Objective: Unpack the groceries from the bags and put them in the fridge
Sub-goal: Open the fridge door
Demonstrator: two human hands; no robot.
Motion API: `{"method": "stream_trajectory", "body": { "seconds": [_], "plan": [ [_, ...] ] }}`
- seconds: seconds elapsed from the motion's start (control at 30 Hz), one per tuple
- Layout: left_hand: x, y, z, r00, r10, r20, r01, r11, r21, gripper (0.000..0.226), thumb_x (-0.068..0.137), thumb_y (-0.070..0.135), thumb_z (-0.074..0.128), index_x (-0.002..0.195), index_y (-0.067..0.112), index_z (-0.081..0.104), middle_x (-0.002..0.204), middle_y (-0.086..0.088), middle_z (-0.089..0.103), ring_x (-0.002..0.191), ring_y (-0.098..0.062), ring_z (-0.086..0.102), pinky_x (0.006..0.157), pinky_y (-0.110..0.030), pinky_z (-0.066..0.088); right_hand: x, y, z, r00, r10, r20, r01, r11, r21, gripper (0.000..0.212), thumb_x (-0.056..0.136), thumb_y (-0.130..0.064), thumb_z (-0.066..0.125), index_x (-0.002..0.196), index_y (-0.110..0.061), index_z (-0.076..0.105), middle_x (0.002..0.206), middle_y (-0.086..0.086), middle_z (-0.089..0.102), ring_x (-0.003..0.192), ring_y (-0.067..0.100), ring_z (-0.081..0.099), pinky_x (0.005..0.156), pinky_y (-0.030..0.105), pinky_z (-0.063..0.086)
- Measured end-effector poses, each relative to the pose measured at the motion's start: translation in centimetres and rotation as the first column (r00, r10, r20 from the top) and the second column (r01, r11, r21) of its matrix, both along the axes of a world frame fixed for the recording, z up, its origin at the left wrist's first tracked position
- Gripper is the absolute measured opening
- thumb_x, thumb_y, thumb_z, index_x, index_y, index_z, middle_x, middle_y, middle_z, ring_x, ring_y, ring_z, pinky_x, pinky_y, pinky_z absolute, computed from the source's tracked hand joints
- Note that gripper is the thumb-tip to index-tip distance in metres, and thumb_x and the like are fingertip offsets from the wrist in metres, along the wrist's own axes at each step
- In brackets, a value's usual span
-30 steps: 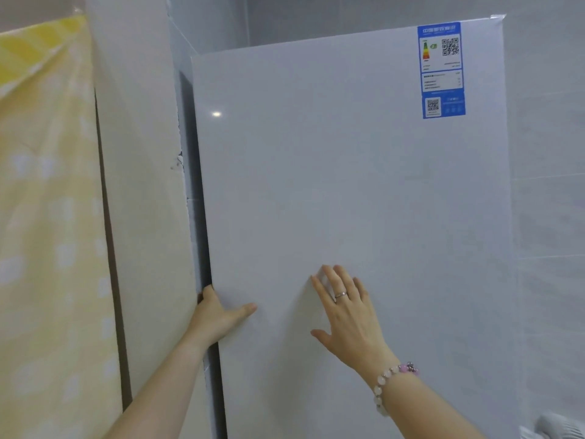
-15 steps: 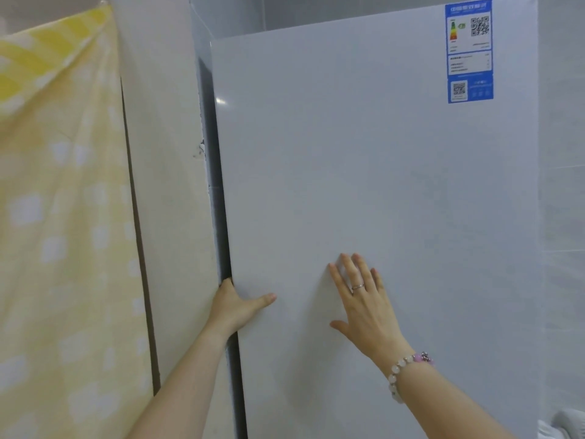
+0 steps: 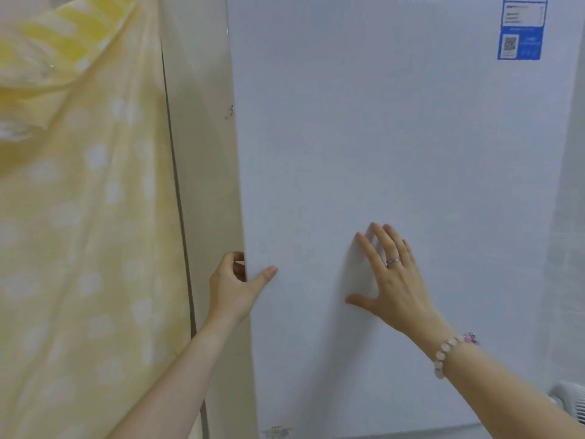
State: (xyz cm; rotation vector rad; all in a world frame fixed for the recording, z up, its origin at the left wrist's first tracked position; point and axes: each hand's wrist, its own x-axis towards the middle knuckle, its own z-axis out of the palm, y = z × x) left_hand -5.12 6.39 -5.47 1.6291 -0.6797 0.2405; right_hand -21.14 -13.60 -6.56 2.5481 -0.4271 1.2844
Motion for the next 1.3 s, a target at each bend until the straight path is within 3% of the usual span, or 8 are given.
{"method": "stream_trajectory", "body": {
  "seconds": [0.27,0.37,0.5,0.77,0.93,1.07,1.17,1.3],
  "plan": [
    [-5.8,3.0,-1.1,0.995,0.076,0.059,-0.076,0.997,-0.017,0.047,0.069,0.035,0.080,0.103,0.016,0.054,0.093,0.004,0.064,0.080,-0.011,0.063,0.068,-0.025,0.052,-4.4,3.6,0.6,0.998,-0.047,-0.048,0.050,0.996,0.068,0.127,0.035,-0.052,0.091,0.139,-0.007,0.033,0.140,0.022,0.042,0.129,0.031,0.028,0.088,0.043,0.050],
    [-8.5,4.4,-1.3,0.993,0.073,0.092,-0.072,0.997,-0.016,0.044,0.070,0.034,0.079,0.101,0.019,0.051,0.095,0.002,0.063,0.080,-0.012,0.061,0.064,-0.019,0.047,-6.3,6.0,0.7,0.995,-0.070,-0.073,0.081,0.984,0.156,0.124,0.044,-0.046,0.091,0.144,-0.003,0.030,0.145,0.023,0.037,0.132,0.035,0.036,0.091,0.041,0.051],
    [-12.2,6.4,-1.4,0.990,0.035,0.138,-0.036,0.999,0.008,0.039,0.075,0.029,0.077,0.100,0.023,0.047,0.089,0.008,0.058,0.075,-0.005,0.055,0.055,-0.006,0.040,-9.2,9.8,0.7,0.989,-0.022,-0.148,0.063,0.958,0.278,0.106,0.083,-0.043,0.067,0.150,-0.012,-0.009,0.157,0.005,-0.012,0.146,0.021,0.002,0.108,0.023,0.029],
    [-19.3,9.7,-2.2,0.977,-0.139,0.164,0.137,0.990,0.021,0.031,0.079,0.020,0.072,0.102,0.023,0.051,0.092,0.006,0.061,0.077,-0.005,0.061,0.064,-0.010,0.047,-14.0,19.9,-1.3,0.975,0.220,-0.017,-0.190,0.878,0.439,0.092,0.086,-0.035,0.059,0.150,-0.020,-0.005,0.154,-0.010,-0.014,0.143,0.005,-0.005,0.104,0.008,0.017],
    [-25.3,10.7,-2.6,0.935,-0.270,0.230,0.278,0.960,-0.005,0.027,0.085,0.022,0.066,0.092,0.040,0.047,0.092,0.015,0.057,0.081,0.002,0.060,0.072,-0.018,0.053,-18.2,22.7,-2.6,0.967,0.210,0.142,-0.254,0.817,0.518,0.089,0.086,-0.039,0.059,0.150,-0.020,-0.001,0.152,-0.015,-0.004,0.141,-0.004,-0.006,0.099,-0.004,-0.001],
    [-29.9,10.7,-2.5,0.884,-0.380,0.273,0.390,0.921,0.018,0.021,0.086,0.028,0.064,0.091,0.041,0.047,0.092,0.016,0.057,0.082,-0.002,0.061,0.075,-0.020,0.053,-22.2,22.4,-3.2,0.958,0.132,0.255,-0.245,0.837,0.490,0.087,0.076,-0.051,0.047,0.149,-0.016,0.016,0.148,-0.014,0.017,0.138,-0.003,0.012,0.106,0.006,0.013],
    [-33.3,10.0,-3.3,0.819,-0.417,0.395,0.437,0.899,0.043,0.022,0.081,0.043,0.056,0.101,0.043,0.047,0.098,0.025,0.052,0.092,0.004,0.055,0.078,-0.012,0.049,-25.8,20.6,-4.2,0.922,0.171,0.346,-0.330,0.815,0.476,0.077,0.077,-0.036,0.057,0.147,-0.027,0.025,0.141,-0.023,0.026,0.131,-0.002,0.032,0.106,0.024,0.037],
    [-36.5,8.1,-5.0,0.696,-0.399,0.597,0.407,0.904,0.130,0.045,0.078,0.039,0.056,0.121,0.031,0.046,0.109,0.015,0.051,0.095,0.002,0.054,0.082,-0.015,0.048,-31.2,19.1,-4.7,0.858,0.220,0.463,-0.439,0.783,0.440,0.071,0.070,-0.038,0.061,0.135,-0.047,0.034,0.129,-0.016,0.046,0.118,-0.003,0.048,0.089,0.007,0.045]
  ]
}}
